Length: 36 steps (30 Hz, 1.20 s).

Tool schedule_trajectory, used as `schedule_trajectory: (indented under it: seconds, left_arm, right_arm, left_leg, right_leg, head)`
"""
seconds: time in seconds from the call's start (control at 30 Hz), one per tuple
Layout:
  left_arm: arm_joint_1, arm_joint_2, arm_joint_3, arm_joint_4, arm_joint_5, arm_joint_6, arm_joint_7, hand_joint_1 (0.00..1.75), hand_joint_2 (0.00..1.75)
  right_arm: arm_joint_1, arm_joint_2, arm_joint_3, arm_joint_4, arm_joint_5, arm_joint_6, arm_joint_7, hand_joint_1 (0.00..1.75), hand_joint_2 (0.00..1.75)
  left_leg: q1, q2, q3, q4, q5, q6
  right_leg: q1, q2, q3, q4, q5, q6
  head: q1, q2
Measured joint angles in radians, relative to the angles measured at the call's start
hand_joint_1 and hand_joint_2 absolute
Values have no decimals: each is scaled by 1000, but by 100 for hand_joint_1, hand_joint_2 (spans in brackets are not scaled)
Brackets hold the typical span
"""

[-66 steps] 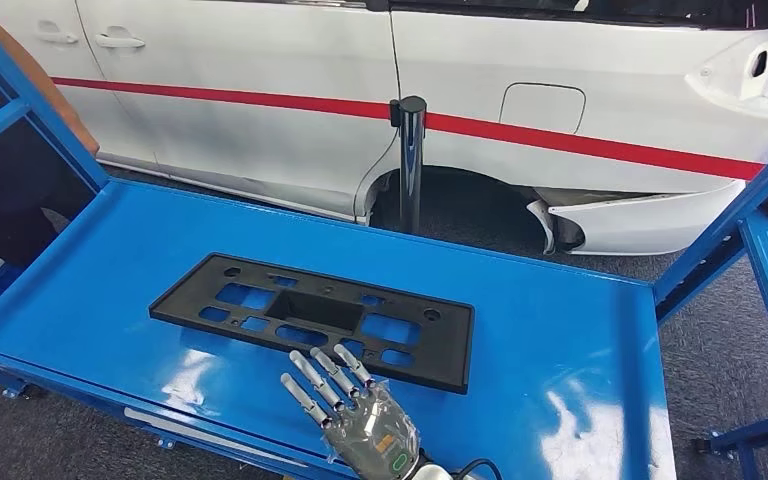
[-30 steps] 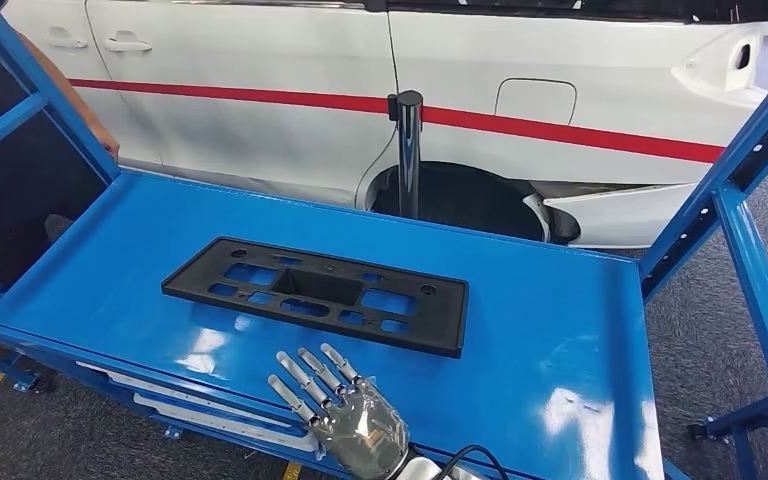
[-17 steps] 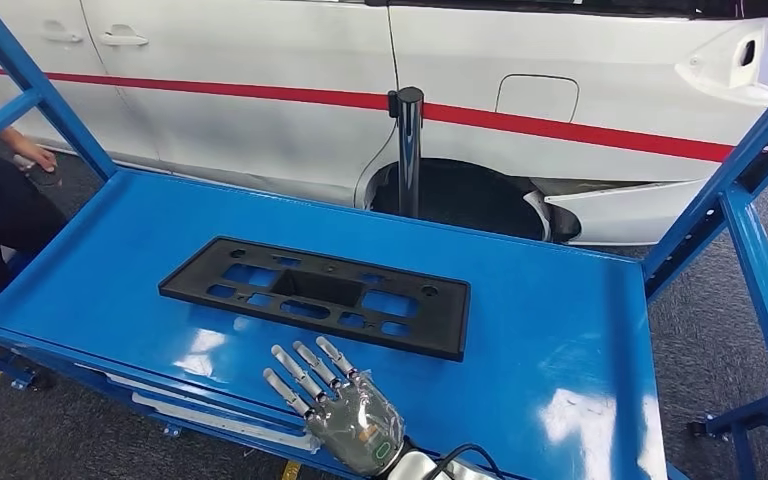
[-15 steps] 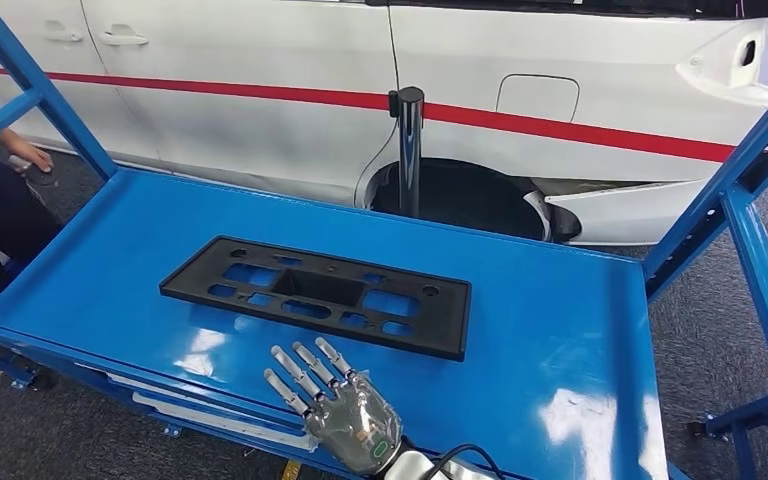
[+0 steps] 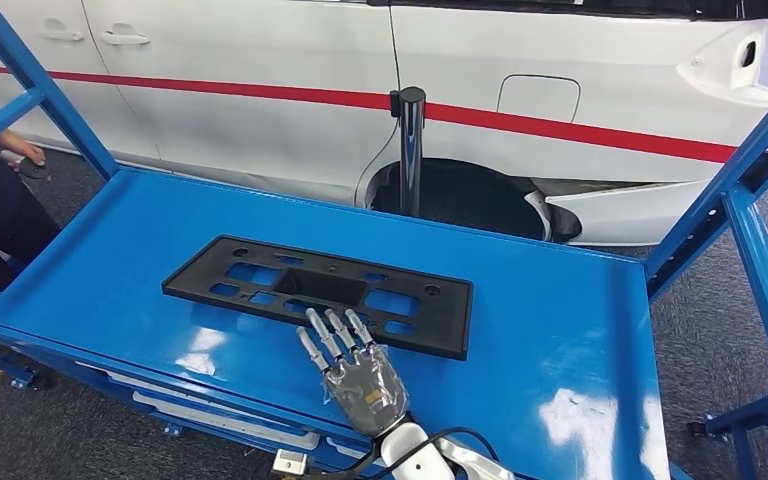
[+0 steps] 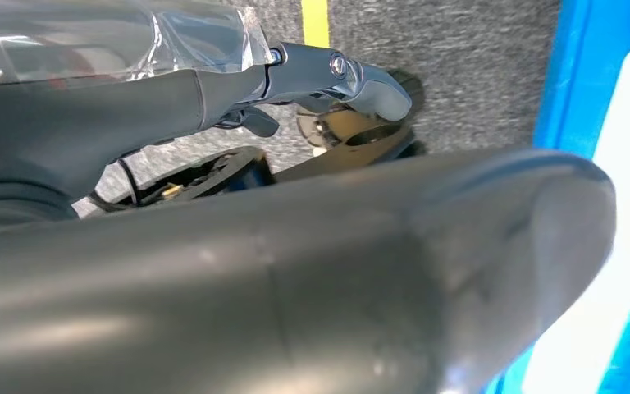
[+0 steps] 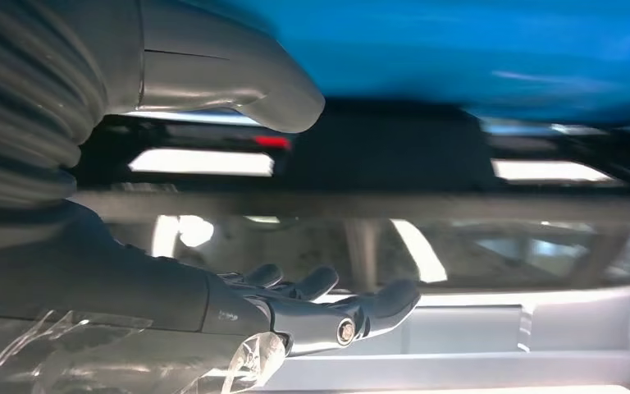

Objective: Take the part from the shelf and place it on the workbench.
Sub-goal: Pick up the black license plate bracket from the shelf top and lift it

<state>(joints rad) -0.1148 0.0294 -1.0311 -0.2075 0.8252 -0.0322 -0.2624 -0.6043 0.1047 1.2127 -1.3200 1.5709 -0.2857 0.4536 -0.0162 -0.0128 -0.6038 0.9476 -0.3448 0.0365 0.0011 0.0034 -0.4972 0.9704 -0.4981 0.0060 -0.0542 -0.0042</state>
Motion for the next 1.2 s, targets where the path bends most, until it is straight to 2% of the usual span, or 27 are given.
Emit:
schedule_trajectory:
  seconds: [0.3, 0.57, 0.73, 0.9, 1.2]
  left_arm:
    - [1, -1, 10, 0, 27, -36, 10, 0, 0]
    - [1, -1, 10, 0, 22, -48, 31, 0, 0]
    - [3, -11, 10, 0, 20, 1, 52, 0, 0]
    - [5, -33, 10, 0, 22, 49, 67, 0, 0]
    - [8, -39, 10, 0, 36, 50, 47, 0, 0]
  right_arm:
    - [-16, -7, -13, 78, 0, -30, 108, 0, 175]
    - [-15, -25, -24, 90, -1, -31, 154, 0, 175]
    - [-5, -46, -18, 89, 0, -52, 228, 0, 175]
    - [-6, -63, -7, 88, 0, -71, 233, 0, 175]
    - [-11, -67, 8, 86, 0, -59, 233, 0, 175]
  left_leg:
    - [1, 1, 6, -1, -1, -2]
    - [3, 1, 7, -1, 1, -7]
    - [3, 2, 7, -1, 1, -7]
    - [3, 2, 8, -1, 1, -4]
    - [2, 2, 9, -1, 4, -3]
  right_leg:
    - [0, 1, 5, -1, 0, -1]
    - [0, 1, 6, -1, 3, -1]
    - [-1, 2, 7, -2, 5, 1]
    - [-1, 2, 8, -4, 7, 3]
    - [-1, 2, 9, -4, 9, 4]
  head:
    - [0, 0]
    - [0, 0]
    - [0, 0]
    - [0, 0]
    - [0, 0]
